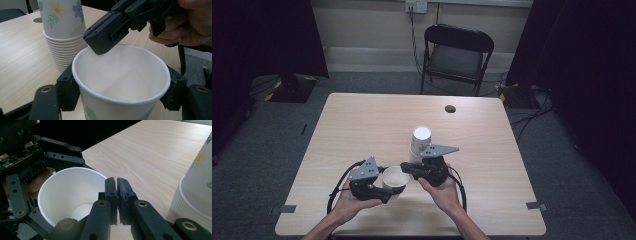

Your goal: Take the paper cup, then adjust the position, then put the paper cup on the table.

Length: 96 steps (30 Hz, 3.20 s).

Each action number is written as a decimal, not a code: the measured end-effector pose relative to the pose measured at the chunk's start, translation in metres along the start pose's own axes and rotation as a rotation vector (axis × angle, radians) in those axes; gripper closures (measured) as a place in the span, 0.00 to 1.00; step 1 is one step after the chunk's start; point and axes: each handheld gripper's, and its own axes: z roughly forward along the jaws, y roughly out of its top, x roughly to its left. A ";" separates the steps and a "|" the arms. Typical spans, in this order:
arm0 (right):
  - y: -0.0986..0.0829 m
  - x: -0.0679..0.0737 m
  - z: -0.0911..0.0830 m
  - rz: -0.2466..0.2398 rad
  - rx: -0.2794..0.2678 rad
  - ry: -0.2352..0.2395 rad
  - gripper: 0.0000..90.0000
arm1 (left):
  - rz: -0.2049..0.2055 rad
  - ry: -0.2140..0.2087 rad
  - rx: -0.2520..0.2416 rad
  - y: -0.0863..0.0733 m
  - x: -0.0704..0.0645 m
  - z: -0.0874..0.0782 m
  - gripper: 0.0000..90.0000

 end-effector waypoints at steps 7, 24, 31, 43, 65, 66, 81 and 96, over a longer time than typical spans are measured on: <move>0.002 -0.002 -0.014 0.008 -0.054 -0.009 0.84 | -0.031 0.031 -0.009 0.000 0.006 -0.002 0.35; -0.026 -0.022 -0.055 0.024 -0.063 -0.123 0.70 | -0.060 0.161 -0.063 0.000 0.029 -0.018 0.36; -0.037 -0.034 -0.063 0.024 -0.039 -0.202 0.53 | -0.100 0.208 -0.074 -0.005 0.044 -0.023 0.36; -0.072 -0.065 -0.085 0.103 0.018 -0.284 0.36 | -0.103 0.299 -0.097 -0.004 0.066 -0.036 0.37; -0.119 -0.107 -0.094 0.192 0.197 -0.413 0.24 | -0.198 0.399 -0.149 -0.005 0.122 -0.014 0.37; -0.120 -0.107 -0.093 0.193 0.202 -0.414 0.24 | -0.189 0.405 -0.135 -0.007 0.124 -0.012 0.38; -0.131 -0.107 -0.089 0.106 0.184 -0.453 0.20 | -0.175 0.423 -0.013 -0.025 0.140 0.021 0.37; -0.133 -0.103 -0.086 0.070 0.199 -0.482 0.20 | -0.156 0.419 0.042 -0.030 0.133 0.031 0.35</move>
